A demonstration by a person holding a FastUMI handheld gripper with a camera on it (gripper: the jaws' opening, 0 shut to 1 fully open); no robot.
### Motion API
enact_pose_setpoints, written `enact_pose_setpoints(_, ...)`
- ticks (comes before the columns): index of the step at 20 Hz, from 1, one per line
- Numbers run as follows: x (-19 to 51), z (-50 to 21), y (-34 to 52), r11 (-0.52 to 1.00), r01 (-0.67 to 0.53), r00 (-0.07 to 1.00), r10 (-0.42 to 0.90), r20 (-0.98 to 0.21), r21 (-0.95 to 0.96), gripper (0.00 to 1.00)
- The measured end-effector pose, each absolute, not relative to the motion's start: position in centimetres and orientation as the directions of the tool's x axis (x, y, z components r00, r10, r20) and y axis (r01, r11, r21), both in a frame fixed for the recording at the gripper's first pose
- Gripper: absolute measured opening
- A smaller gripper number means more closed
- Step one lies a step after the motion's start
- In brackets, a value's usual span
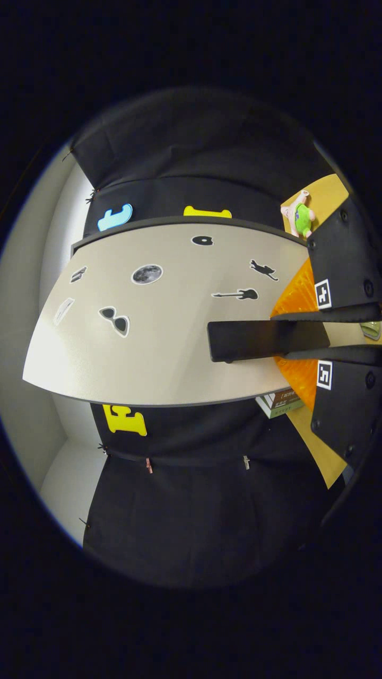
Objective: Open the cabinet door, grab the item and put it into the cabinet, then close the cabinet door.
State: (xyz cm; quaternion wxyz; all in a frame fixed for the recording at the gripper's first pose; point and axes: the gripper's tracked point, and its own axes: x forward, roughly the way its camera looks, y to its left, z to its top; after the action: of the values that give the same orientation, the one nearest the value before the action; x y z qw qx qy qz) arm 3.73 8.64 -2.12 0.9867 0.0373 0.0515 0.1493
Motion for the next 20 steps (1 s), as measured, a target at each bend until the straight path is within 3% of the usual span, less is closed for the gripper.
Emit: enact_pose_setpoints(20, 2.0, -1.9, -2.9, 0.991, 0.097, 0.994, -0.093, -0.054, 0.088, 0.13)
